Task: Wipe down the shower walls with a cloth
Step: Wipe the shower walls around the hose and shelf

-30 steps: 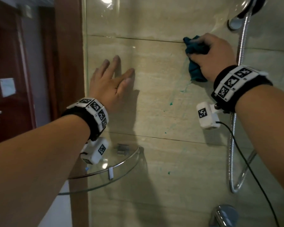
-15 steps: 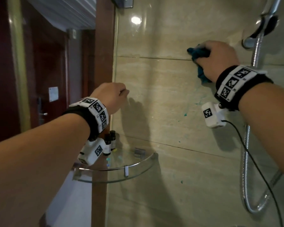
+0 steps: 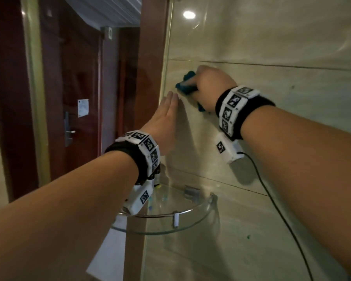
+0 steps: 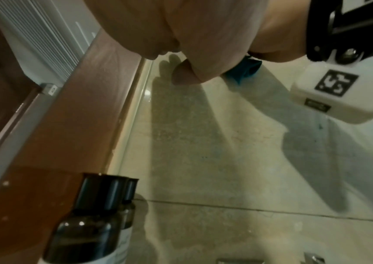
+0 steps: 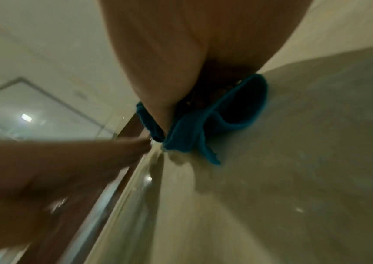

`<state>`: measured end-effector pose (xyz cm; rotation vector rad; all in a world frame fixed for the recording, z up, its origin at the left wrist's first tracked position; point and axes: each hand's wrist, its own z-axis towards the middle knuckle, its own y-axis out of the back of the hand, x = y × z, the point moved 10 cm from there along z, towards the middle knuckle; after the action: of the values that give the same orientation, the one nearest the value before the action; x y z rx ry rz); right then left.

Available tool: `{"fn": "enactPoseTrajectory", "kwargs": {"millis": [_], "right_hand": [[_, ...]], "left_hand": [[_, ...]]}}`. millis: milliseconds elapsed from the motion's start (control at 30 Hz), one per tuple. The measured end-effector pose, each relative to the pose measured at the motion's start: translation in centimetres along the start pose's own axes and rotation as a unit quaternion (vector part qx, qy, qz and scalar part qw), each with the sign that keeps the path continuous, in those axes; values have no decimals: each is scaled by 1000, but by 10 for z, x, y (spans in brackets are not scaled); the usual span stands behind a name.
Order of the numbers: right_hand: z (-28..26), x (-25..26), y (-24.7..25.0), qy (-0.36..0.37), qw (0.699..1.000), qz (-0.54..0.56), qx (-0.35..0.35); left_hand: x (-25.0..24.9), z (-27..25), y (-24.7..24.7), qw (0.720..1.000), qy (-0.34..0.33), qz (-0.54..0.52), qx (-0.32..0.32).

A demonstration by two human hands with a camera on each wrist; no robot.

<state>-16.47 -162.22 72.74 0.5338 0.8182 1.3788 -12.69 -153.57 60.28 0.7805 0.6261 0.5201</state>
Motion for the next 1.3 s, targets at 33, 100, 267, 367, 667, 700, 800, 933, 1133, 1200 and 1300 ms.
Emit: {"fn": "enactPoseTrajectory", "kwargs": {"millis": [33,100,267,367,667,700,800,933,1133,1200,1300], "right_hand": [[-6,6,-14,9,1000,-12,2],[-29,16,-42,36,998,-39,15],[-107,19,-99,102,981,-96,130],[-132,16,-98,140,957,-132,217],[-27,-32,31,-3,994,-109,-30],[-31,-22,22,13,989,-143,-24],[-57,2,-37,92,979,-178,27],[-116,16,-103,135,969,-157,138],[-119,-13,-60,126,973,-147,126],[-101,-45,-11,33,991,-110,69],[-84,-98,66,-72,995,-59,-37]], "left_hand": [[2,1,-1,1000,0,4,-5],[1,3,0,1000,-13,15,-25],[-2,-5,15,998,3,-6,-57],[-2,-5,9,1000,-4,5,-3],[-2,-10,-27,994,-40,93,50],[-1,-9,-30,994,-39,88,47],[-6,-8,-18,997,-46,61,2],[-17,-9,-1,998,-44,40,-26],[-40,12,-3,992,-99,59,-51],[-55,21,-1,988,-120,68,-75],[-75,33,5,981,-144,65,-114]]}}
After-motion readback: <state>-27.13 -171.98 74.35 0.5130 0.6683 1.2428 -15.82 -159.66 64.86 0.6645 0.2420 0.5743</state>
